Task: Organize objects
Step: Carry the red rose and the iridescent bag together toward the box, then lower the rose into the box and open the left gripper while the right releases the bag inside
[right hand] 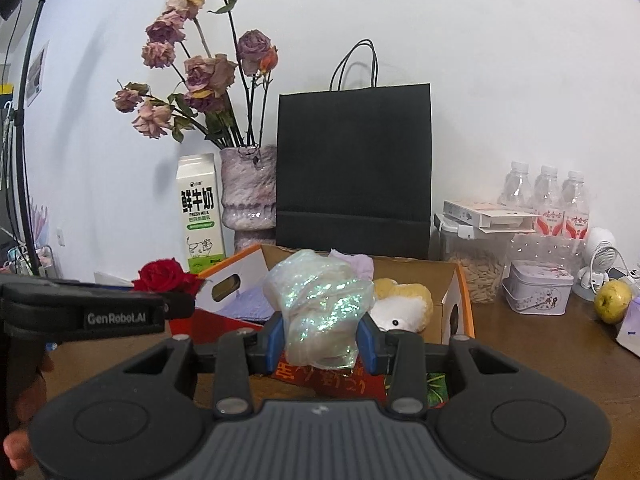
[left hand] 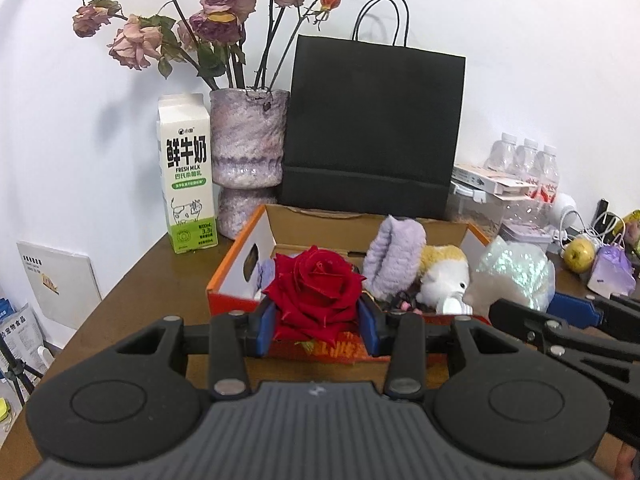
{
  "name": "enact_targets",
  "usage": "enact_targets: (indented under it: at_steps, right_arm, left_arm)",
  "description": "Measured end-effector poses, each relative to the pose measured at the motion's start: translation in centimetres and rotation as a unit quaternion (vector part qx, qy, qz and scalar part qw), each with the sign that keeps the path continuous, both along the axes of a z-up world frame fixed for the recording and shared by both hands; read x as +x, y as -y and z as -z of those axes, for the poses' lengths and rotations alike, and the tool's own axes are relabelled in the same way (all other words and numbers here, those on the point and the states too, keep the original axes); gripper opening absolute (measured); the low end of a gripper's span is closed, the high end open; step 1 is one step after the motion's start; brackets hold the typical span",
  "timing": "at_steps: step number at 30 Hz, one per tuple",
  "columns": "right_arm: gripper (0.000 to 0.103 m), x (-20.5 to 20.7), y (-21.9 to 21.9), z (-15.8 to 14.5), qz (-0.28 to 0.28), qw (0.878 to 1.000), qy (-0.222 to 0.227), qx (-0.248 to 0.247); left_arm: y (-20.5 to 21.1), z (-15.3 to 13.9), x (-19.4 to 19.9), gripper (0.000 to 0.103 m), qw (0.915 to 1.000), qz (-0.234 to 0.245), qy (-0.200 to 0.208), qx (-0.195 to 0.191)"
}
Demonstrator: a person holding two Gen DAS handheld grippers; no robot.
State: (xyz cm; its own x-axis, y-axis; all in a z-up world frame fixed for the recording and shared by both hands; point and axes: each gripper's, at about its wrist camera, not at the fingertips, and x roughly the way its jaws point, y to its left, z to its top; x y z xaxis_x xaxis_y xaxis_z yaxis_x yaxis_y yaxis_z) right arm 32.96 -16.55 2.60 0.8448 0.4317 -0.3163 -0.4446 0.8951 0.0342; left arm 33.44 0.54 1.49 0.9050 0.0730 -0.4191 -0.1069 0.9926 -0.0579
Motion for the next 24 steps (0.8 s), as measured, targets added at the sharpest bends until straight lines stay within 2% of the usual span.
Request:
enact_targets:
  at_steps: [10, 24]
  right_arm:
    - [0.037, 2.6, -0.5, 0.0, 0.003, 1.0, 0.001, 0.001]
    - [0.037, 8.0, -2.5, 0.0, 0.004, 1.0, 0.007, -0.005]
  left_arm:
    - [-0.5, -0.7, 2.4, 0.043, 0.9999, -0.003, 0.013, 0.002]
    - [-1.4, -0.8, 8.1, 0.043, 0.9997, -0.007, 0.022, 0.008]
